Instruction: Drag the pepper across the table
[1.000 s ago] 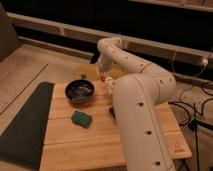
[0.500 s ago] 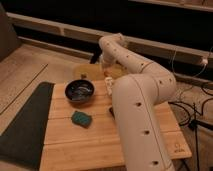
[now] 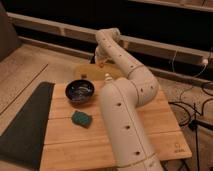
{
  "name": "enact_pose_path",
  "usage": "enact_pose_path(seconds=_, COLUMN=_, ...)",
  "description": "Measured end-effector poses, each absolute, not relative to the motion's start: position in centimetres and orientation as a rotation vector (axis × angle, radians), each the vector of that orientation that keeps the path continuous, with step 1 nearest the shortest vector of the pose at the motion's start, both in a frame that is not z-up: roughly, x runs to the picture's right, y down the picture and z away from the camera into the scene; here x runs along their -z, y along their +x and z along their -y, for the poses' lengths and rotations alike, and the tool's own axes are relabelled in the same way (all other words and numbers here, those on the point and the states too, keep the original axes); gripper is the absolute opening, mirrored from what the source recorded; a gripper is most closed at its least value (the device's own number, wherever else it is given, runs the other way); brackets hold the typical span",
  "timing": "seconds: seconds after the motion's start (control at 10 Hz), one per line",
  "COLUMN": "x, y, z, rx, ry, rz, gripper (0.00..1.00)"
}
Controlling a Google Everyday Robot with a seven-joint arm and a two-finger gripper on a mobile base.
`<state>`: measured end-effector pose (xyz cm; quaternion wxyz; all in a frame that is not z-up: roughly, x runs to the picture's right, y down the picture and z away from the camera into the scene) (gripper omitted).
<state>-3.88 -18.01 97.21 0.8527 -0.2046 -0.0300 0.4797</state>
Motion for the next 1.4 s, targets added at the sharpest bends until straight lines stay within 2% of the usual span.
enact_pose_path(seconds=0.1, x=-97.3, y=-4.1, z=18.0, rx=-1.003, ry=-0.434, rz=0.07, gripper=0.14)
enact_pose_path(seconds=0.2, x=-97.29, y=-3.98, z=18.02, rx=-1.004, ry=-0.433, rz=0.07, gripper=0.29)
enact_pose_path(seconds=0.4, x=-97.3, y=-4.02, z=18.0, rx=-1.004, ry=-0.434, rz=0.07, gripper=0.49)
enact_pose_path(seconds=0.5, x=-97.31, y=-4.06, z=17.99, rx=-1.003, ry=-0.434, rz=0.07, gripper=0.63)
enact_pose_path(seconds=0.6, x=-97.3, y=-4.0, z=18.0, rx=-1.004, ry=-0.434, rz=0.069, gripper=0.73)
enact_pose_path(seconds=0.7, x=-97.31, y=-4.01, z=17.99, rx=-1.004, ry=-0.434, rz=0.069, gripper=0.79)
enact_pose_path(seconds=1.4, x=-97.43, y=-3.9, z=17.85, rx=-1.004, ry=-0.435, rz=0.067, gripper=0.8)
